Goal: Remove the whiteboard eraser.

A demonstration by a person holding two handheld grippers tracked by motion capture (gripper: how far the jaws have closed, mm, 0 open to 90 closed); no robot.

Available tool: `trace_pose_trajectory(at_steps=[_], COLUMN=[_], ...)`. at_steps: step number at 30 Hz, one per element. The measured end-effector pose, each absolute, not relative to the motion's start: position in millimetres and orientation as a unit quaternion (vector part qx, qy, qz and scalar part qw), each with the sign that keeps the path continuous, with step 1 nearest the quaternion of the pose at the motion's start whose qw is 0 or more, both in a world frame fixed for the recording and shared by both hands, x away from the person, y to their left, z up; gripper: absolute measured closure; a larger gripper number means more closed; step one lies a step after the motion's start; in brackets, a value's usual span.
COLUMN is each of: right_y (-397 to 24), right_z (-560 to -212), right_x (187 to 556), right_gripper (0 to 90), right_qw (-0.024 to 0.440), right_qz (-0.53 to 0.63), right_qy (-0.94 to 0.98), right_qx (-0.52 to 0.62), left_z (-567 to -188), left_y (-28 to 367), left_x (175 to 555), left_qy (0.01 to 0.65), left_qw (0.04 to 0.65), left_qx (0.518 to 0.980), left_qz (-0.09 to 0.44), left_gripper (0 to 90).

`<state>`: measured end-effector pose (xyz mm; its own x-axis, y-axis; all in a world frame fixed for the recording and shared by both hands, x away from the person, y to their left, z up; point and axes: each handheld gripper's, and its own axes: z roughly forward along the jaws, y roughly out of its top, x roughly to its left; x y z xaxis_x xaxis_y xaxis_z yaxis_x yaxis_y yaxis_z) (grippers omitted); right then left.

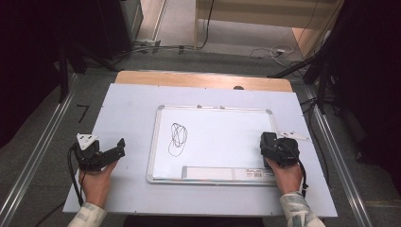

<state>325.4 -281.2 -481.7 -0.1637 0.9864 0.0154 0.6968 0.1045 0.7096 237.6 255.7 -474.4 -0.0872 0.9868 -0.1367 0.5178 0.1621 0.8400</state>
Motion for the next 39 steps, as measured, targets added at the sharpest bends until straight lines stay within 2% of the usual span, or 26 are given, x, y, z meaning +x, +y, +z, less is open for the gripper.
trace_pose_trajectory(at_steps=[19,27,39], right_y=[-281.5,-275.5,-275.8], right_z=[-483.7,-483.6,-484.5], right_x=[332.8,331.9,331.8], right_gripper=[32.8,35.0,36.6], right_qw=[0.219,0.244,0.238], right_qz=[0.284,0.269,0.272], right_qy=[0.706,0.714,0.713], right_qx=[0.61,0.599,0.6], left_z=[-474.1,-474.3,-474.5], left_y=[256.7,257.0,257.5], left_x=[237.0,237.2,237.1], left_qy=[0.668,0.668,0.67], left_qw=[0.373,0.375,0.374], left_qx=[0.562,0.561,0.562], left_qz=[0.315,0.313,0.31], left_gripper=[5.7,5.7,5.7])
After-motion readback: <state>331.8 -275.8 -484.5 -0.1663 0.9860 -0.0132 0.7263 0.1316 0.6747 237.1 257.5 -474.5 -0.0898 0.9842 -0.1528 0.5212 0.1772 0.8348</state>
